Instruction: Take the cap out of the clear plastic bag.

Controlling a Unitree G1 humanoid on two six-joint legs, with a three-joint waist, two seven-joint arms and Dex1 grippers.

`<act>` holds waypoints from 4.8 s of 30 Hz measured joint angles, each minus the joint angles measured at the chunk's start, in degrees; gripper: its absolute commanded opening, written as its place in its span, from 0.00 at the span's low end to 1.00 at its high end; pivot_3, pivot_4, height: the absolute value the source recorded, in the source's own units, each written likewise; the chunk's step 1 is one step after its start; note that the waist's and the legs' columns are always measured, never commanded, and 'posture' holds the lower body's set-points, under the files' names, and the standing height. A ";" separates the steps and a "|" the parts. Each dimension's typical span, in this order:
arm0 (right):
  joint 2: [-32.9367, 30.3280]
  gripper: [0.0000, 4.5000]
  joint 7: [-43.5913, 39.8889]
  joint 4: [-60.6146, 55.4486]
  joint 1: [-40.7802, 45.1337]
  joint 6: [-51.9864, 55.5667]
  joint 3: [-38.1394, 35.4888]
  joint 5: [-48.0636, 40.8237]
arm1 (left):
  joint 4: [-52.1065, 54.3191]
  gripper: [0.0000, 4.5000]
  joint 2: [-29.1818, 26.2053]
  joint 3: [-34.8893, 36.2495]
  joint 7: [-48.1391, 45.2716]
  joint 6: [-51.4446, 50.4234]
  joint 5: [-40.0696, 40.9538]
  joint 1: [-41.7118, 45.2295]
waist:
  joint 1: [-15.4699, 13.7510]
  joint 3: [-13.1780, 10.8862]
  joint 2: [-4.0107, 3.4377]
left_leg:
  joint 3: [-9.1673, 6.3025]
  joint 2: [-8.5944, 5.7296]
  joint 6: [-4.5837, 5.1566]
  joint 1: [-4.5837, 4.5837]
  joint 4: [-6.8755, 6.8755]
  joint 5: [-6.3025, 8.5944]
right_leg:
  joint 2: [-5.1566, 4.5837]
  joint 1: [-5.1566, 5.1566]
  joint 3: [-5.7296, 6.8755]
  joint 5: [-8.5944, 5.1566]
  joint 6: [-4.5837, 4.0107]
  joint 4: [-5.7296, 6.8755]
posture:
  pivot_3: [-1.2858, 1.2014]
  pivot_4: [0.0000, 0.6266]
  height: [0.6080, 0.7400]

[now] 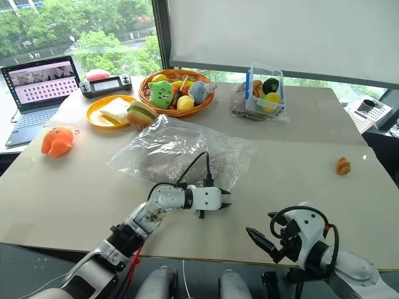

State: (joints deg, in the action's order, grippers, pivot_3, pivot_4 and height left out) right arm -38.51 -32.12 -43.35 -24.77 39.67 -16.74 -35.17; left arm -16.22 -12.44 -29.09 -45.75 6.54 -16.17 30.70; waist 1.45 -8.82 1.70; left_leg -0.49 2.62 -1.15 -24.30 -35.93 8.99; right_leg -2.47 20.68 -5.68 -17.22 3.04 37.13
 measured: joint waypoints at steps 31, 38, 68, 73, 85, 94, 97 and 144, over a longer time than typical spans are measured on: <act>0.00 1.00 -2.01 5.15 5.89 -1.02 5.19 1.91 | 0.83 0.02 -30.59 15.41 -19.46 32.39 23.33 -11.81 | 0.83 -0.02 0.01 | 0.31 0.15 0.00 -0.29 0.65 0.00 | -0.08 0.68 -0.03 0.06 -0.42 -0.05 | 0.52 0.24 1.00; -0.20 1.00 -4.71 11.48 11.42 -3.12 9.41 4.99 | -16.72 0.02 -36.58 18.09 -27.90 53.18 27.87 -14.43 | 0.47 -0.03 0.01 | 0.44 0.24 0.01 -0.24 0.68 -0.01 | -0.11 0.65 0.06 0.05 -0.51 -0.03 | 0.52 0.24 1.00; 0.73 1.00 -12.53 23.83 19.97 -9.25 14.45 9.68 | 35.08 0.75 -38.28 27.51 -10.34 4.84 41.60 -33.02 | 0.95 -0.09 0.08 | 0.58 0.33 0.00 -0.02 0.67 -0.01 | -0.06 0.51 0.01 -0.08 -0.26 0.01 | 0.52 0.24 1.00; 0.20 1.00 -13.24 23.77 19.80 -9.16 14.09 9.57 | 35.16 0.75 -31.92 22.59 -3.77 1.23 30.26 -34.71 | 0.81 -0.12 0.14 | 0.58 0.30 0.00 -0.06 0.67 -0.01 | -0.06 0.53 -0.02 -0.05 -0.31 0.00 | 0.52 0.24 1.00; -1.33 1.00 -13.09 22.00 18.10 -7.95 12.86 9.15 | 24.83 0.75 -25.73 20.34 1.26 7.59 18.14 -33.13 | 0.57 -0.12 0.14 | 0.57 0.27 0.00 -0.10 0.67 -0.01 | -0.09 0.56 -0.03 0.02 -0.43 0.00 | 0.52 0.24 1.00; -1.14 1.00 -11.80 19.57 16.92 -6.86 12.47 9.08 | 23.82 0.82 -25.72 23.56 3.35 5.93 17.84 -32.24 | 0.66 -0.11 0.13 | 0.57 0.29 -0.01 -0.07 0.67 -0.01 | -0.09 0.56 -0.02 0.01 -0.39 0.02 | 0.52 0.24 1.00; -0.85 1.00 -11.97 18.23 16.68 -6.86 12.15 8.18 | 24.62 0.61 -25.71 23.62 3.27 3.06 18.55 -31.95 | 0.66 -0.12 0.13 | 0.57 0.28 -0.01 -0.10 0.68 -0.01 | -0.09 0.57 -0.02 0.01 -0.40 0.02 | 0.52 0.24 1.00; 0.65 1.00 -13.56 11.76 17.06 -9.27 15.96 3.58 | 44.69 0.85 -34.58 32.49 -13.79 -47.40 57.20 -21.97 | 0.32 -0.18 0.24 | 0.42 0.24 -0.01 -0.29 0.66 -0.01 | -0.04 0.67 0.03 -0.05 -0.35 0.00 | 0.52 0.24 1.00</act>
State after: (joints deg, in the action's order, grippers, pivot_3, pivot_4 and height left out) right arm -37.87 -45.68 -31.58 -7.71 30.40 -0.79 -31.60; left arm 28.47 -47.02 3.40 -59.54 -40.86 41.03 8.73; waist 1.77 -9.00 1.94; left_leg -0.07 2.85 -1.16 -24.60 -35.27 8.97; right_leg -2.50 21.35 -5.64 -17.26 2.69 37.12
